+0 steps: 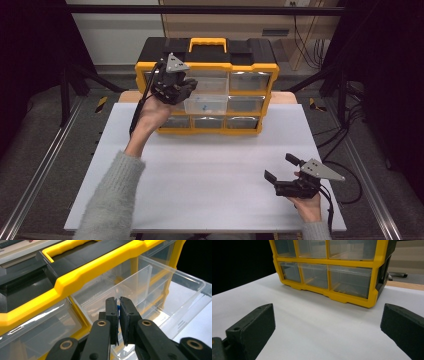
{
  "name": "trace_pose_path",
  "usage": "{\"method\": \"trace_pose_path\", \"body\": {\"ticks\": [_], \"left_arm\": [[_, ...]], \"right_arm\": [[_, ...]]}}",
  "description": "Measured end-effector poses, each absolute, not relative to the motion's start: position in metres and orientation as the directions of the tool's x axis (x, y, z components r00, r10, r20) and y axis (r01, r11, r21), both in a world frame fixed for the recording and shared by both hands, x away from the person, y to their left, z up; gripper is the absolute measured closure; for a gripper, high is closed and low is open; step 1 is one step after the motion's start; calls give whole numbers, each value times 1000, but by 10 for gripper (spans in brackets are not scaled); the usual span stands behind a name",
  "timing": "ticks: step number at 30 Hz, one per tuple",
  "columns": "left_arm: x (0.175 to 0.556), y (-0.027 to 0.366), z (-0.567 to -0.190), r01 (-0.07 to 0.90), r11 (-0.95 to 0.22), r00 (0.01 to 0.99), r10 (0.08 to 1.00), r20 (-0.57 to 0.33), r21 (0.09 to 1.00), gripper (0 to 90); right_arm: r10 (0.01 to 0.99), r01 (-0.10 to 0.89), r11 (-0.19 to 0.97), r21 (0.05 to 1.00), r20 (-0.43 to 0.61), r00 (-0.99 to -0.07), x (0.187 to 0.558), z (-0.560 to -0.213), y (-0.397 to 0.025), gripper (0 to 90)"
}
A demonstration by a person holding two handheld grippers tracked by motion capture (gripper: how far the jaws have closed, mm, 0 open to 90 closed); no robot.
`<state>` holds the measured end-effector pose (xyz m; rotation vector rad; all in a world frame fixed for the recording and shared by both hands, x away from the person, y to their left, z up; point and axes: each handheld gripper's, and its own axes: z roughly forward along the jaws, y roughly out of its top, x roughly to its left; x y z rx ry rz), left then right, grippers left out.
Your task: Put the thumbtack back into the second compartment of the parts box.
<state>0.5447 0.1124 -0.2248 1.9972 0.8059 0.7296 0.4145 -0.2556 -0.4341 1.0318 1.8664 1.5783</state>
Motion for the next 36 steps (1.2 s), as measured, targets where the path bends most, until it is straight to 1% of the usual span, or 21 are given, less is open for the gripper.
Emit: {"method": "trace_pose_path", "body": {"ticks": [2,5,17,19,22,24,27,31,34,36], "left_arm": [[545,113,-225,272,-456,628,751,202,847,841],[547,111,-227,277,-447,627,755,193,851,841],[551,107,-228,295,-480,622,753,215,826,834],[551,107,-227,296,-471,615,760,212,831,825],[551,109,-226,293,-463,616,761,206,837,789],[550,109,-225,289,-459,612,764,206,840,772],[548,111,-223,275,-437,615,765,193,856,729],[541,114,-218,250,-419,635,752,179,873,609],[534,118,-214,227,-405,643,746,176,886,540],[530,120,-212,216,-391,648,743,169,894,495]], "right_arm": [[795,238,46,970,109,-597,414,-434,-255,3],[796,239,45,970,110,-595,414,-434,-255,3],[796,237,42,971,111,-595,414,-434,-256,3],[795,235,44,971,108,-597,414,-434,-256,3],[792,220,56,974,91,-603,415,-434,-257,3],[794,229,45,972,104,-599,415,-434,-256,3],[793,223,53,973,95,-602,415,-434,-257,3],[794,224,52,973,96,-600,415,-434,-257,3],[795,231,42,972,108,-597,414,-434,-256,3],[792,221,54,974,93,-604,415,-434,-257,3]]}}
